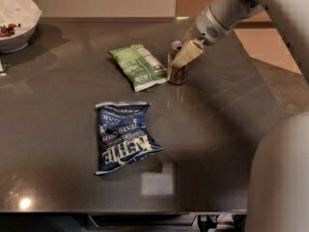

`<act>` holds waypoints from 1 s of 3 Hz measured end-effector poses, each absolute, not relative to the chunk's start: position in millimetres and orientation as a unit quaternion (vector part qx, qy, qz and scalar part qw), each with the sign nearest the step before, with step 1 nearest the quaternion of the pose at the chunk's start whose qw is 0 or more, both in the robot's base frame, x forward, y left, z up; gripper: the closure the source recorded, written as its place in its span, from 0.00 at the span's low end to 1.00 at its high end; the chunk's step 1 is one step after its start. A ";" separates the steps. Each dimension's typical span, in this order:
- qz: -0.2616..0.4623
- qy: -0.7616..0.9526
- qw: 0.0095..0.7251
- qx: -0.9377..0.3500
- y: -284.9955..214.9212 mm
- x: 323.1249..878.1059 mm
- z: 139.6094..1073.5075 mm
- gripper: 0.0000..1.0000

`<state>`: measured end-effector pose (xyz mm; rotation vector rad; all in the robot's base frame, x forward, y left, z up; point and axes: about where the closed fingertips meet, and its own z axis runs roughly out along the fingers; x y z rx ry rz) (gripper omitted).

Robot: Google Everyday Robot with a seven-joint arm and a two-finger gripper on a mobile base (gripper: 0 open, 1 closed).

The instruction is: Move orange can near green jalapeno chip bag

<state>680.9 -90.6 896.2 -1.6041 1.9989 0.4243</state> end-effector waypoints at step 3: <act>0.154 0.742 0.263 -0.597 -89.3 681.2 891.4 0.00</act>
Offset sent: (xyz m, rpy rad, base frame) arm -0.0005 -0.0008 -0.0022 -0.0120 0.0014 0.0002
